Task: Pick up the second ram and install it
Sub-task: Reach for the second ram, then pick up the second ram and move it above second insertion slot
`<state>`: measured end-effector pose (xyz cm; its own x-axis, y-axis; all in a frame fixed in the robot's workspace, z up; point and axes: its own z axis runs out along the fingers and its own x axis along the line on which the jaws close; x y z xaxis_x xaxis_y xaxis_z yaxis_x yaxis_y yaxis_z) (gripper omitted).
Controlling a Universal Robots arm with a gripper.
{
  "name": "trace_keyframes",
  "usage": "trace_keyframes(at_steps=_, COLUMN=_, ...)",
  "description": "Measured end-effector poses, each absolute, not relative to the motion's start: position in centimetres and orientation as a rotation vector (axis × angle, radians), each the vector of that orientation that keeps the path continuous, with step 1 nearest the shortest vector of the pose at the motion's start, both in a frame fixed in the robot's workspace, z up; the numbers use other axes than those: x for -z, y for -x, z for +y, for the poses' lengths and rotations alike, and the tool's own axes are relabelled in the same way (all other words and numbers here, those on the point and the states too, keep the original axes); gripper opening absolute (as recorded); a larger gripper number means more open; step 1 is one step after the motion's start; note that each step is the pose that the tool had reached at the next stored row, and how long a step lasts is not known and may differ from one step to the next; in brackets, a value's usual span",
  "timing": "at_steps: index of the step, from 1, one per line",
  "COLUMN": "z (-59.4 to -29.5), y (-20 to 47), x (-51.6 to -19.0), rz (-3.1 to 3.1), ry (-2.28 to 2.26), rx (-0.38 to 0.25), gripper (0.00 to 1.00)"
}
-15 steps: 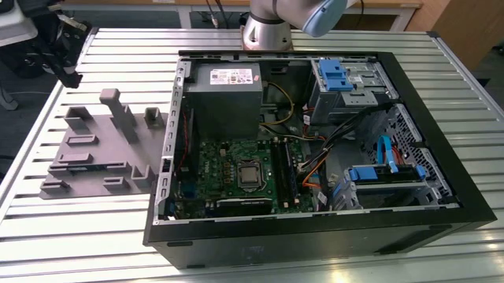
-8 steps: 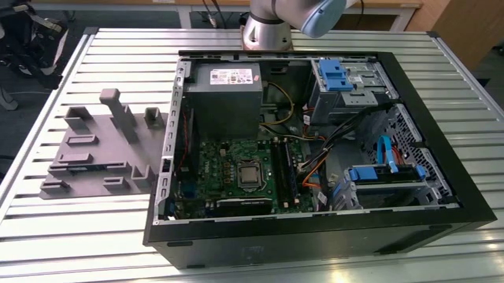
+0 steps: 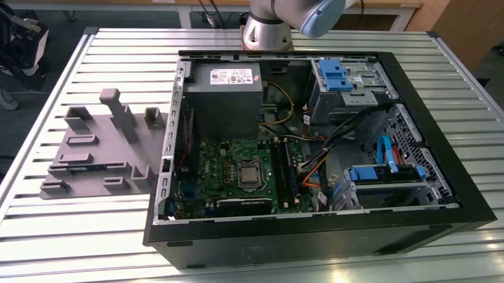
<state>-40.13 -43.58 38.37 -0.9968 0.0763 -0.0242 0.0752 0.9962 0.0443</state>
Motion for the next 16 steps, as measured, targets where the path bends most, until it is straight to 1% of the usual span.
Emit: trace_keyframes(at_steps=16, z=-43.57, y=40.40, x=-38.37, rz=3.113, ry=-0.117, rx=-0.068, gripper=0.11)
